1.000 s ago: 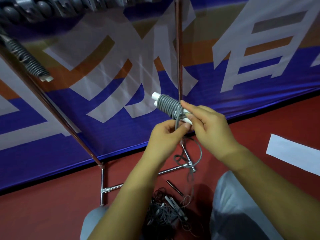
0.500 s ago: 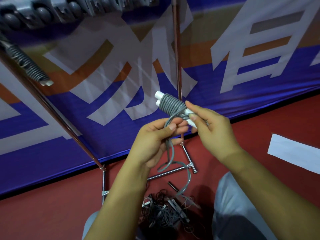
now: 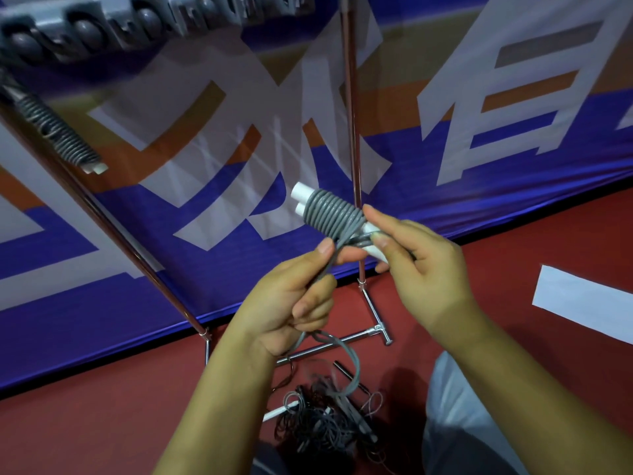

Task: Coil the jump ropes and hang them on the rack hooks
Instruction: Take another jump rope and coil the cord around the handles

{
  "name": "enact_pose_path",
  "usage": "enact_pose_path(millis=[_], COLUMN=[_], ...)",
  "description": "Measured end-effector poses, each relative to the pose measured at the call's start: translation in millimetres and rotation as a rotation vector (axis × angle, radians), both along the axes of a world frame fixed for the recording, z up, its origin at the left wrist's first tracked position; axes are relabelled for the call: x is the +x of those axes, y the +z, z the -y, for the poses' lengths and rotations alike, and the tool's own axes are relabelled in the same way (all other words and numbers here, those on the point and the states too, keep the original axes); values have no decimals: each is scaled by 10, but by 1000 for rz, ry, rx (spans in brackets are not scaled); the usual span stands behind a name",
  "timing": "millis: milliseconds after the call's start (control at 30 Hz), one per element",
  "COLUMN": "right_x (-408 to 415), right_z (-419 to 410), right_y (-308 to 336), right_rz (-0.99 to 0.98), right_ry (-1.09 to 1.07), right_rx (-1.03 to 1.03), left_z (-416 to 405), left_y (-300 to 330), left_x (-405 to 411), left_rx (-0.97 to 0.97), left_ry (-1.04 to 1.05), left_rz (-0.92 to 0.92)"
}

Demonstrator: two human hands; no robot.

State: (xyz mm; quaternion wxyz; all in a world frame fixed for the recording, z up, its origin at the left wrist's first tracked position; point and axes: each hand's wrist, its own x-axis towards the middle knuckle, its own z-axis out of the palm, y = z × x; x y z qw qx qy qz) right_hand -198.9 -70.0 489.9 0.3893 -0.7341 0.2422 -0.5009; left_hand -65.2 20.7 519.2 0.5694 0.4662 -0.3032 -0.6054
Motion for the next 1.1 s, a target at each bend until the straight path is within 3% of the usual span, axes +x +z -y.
enact_pose_path(millis=[233,500,633,833,933,1100], right_x=[27,11,10,-24,-47,-75], right_z=[-64,-168,-210,-266,-269,-243], right_y=[153,253,307,312,319,338], right_rz=[72,203,258,282,281,285], right_ry=[98,142,179,336,420,523], right_rx=[338,517,599,717,777,879], left_z=[20,-88,-96,-71,-75,-116], left_y=[-45,34,21,-43,-12,55], left_x=[-7,-7,-13,-1,23,110], left_rx=[-166,-147,-203,-336,-427,-402], left_ry=[117,254,316,245,184,207], left_rz=[234,410,342,165,199,339])
